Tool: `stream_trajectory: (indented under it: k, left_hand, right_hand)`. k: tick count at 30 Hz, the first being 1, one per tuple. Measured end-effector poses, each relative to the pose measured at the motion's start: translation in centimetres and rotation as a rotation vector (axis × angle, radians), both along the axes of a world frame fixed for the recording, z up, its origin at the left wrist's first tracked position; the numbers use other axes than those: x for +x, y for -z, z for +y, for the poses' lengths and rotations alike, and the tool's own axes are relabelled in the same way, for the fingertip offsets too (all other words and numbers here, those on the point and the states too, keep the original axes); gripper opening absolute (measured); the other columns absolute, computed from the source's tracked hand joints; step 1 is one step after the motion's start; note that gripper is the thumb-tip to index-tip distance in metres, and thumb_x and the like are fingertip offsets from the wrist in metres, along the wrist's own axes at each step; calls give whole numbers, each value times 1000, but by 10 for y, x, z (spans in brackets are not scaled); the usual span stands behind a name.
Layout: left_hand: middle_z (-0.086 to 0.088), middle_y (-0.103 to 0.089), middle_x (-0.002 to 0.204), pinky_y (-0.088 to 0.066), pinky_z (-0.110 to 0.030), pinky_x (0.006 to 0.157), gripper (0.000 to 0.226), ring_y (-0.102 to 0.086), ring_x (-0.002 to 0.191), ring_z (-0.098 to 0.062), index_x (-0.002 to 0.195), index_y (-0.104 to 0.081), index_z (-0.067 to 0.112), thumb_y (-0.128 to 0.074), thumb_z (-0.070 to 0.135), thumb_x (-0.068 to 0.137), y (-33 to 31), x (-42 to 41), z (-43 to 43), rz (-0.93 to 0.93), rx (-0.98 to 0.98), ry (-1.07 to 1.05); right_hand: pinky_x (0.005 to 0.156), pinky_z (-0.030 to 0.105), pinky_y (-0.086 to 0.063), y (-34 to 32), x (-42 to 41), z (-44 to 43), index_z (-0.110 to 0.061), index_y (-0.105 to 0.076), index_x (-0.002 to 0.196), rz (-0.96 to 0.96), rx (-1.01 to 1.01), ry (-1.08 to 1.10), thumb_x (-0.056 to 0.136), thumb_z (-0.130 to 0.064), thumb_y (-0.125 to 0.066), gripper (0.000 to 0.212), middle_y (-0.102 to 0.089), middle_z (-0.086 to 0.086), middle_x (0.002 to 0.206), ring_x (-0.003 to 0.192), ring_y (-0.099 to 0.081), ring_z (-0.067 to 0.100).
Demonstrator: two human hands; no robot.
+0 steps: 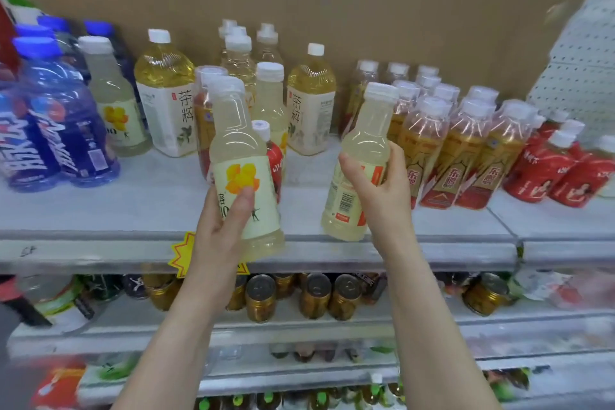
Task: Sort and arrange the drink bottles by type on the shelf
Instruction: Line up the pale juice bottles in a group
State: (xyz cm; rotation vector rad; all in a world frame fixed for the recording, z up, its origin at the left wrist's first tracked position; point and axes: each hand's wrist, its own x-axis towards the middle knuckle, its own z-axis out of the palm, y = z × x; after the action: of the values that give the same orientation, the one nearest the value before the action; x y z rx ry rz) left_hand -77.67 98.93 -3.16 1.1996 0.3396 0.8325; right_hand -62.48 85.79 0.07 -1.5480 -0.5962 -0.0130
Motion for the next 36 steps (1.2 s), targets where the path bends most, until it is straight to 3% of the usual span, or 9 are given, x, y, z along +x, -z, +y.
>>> stream_trajectory:
  k: [5, 9, 12, 17, 20, 22, 25, 30, 36]
  left_hand:
    - [-6, -73, 107, -59, -41, 78, 66, -69, 100, -34, 129, -57, 19, -68, 50, 71, -1, 9, -30, 0, -39, 81]
    - [-12, -69, 117, -52, -54, 93, 62, -63, 113, -39, 130, -58, 22, -69, 43, 72, 1, 22, -67, 4, -12, 154]
    - [-7, -69, 111, -53, -49, 88, 62, -65, 103, -29, 125, -59, 23, -69, 45, 68, 2, 38, -104, 15, 3, 213]
    - [-6, -69, 111, -53, -55, 88, 61, -65, 103, -31, 121, -62, 28, -75, 56, 69, 6, 75, -191, 19, -9, 285]
    - [0, -72, 110, -55, -46, 80, 58, -67, 102, -27, 120, -63, 35, -70, 66, 72, 9, 104, -257, 36, -5, 319]
    - [4, -73, 106, -57, -42, 81, 44, -69, 100, -22, 119, -63, 35, -62, 59, 82, 11, 122, -298, 36, -6, 350]
    - [6, -74, 104, -58, -34, 79, 40, -69, 100, -20, 120, -61, 32, -60, 55, 88, 12, 149, -357, 47, 1, 378]
    - [5, -74, 111, -57, -44, 87, 36, -70, 104, -20, 113, -64, 41, -61, 53, 80, 10, 194, -422, 63, 22, 470]
    - [13, -74, 95, -56, -22, 65, 29, -70, 85, -7, 113, -60, 34, -67, 43, 86, 7, 277, -478, 13, 85, 490]
  right_hand:
    - [95, 40, -57, 1, -21, -51, -30, -58, 126, 129, 139, -8, 82, -44, -73, 48, -71, -5, 114, 106, -70, 14]
    - [103, 58, -52, 5, -19, -96, -36, -60, 124, 238, 207, 15, 81, -47, -75, 47, -72, 2, 120, 113, -69, 25]
    - [100, 60, -53, 7, -9, -139, -29, -59, 127, 269, 215, 44, 75, -53, -75, 59, -72, 4, 116, 110, -70, 30]
    - [90, 48, -58, 16, 18, -230, -28, -60, 118, 248, 153, 94, 81, -46, -72, 43, -72, -4, 100, 99, -72, 22]
    - [87, 44, -59, 15, 40, -297, -26, -59, 121, 196, 83, 146, 78, -51, -74, 52, -73, -5, 101, 97, -73, 17]
    - [92, 49, -58, 16, 55, -338, -25, -58, 124, 176, 51, 181, 74, -57, -75, 62, -73, -1, 107, 101, -73, 19]
    - [95, 54, -57, 19, 77, -396, -27, -57, 127, 161, 34, 204, 77, -55, -74, 60, -73, 1, 113, 104, -72, 21]
    - [91, 44, -58, 24, 110, -465, -33, -54, 131, 166, 58, 261, 79, -49, -74, 58, -71, 0, 116, 105, -72, 18]
    - [97, 56, -56, 28, 181, -524, -35, -53, 132, 150, 95, 374, 76, -53, -76, 63, -70, 2, 119, 108, -71, 24]
